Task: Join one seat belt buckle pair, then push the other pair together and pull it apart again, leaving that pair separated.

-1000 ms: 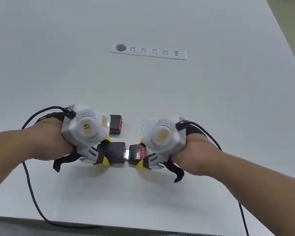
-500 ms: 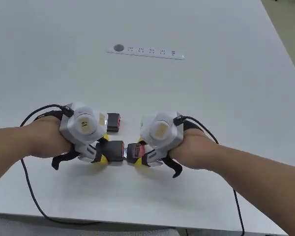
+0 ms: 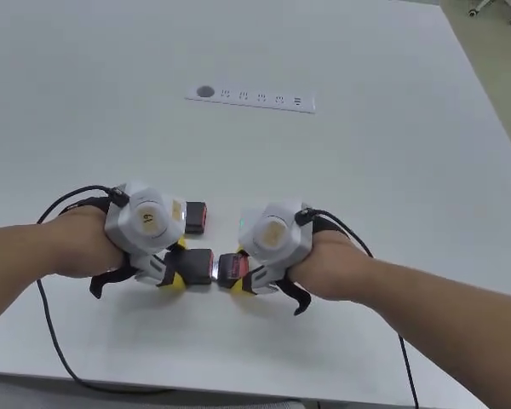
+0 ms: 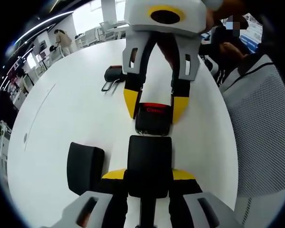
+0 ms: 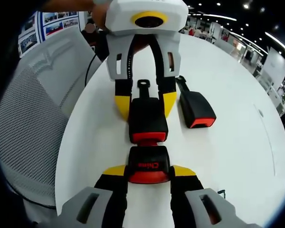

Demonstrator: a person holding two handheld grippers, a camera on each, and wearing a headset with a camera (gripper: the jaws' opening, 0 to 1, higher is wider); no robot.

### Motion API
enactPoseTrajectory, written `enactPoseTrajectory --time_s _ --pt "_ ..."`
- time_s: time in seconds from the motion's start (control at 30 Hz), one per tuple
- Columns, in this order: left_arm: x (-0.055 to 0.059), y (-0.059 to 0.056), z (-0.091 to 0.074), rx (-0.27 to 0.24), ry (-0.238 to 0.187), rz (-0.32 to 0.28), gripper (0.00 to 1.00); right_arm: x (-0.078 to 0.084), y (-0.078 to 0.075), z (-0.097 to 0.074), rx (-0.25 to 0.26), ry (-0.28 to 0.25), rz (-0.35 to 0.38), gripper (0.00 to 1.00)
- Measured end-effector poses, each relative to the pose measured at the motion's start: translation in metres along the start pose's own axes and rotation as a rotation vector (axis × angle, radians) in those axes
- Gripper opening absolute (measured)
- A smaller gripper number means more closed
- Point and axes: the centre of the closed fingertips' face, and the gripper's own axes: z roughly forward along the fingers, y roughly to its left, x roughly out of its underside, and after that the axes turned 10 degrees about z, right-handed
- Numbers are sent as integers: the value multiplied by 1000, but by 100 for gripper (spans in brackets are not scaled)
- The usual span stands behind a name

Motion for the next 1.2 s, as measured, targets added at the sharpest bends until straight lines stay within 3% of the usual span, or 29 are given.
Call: enactPoseTrajectory --time_s 0.6,0.87,0.93,1.1,1.2 --pt "5 3 2 -8 29 -10 34 3 2 -1 6 -3 43 32" --pt "8 4 3 -14 40 -62 36 4 2 -2 18 3 62 33" --pt "8 3 3 -13 33 -102 36 4 2 -2 20 4 66 33" --pt "8 2 4 -21 20 -96 37 5 1 -3 25 -6 90 34" --pt "8 4 3 -55 20 -125 40 5 0 -3 48 -14 88 39"
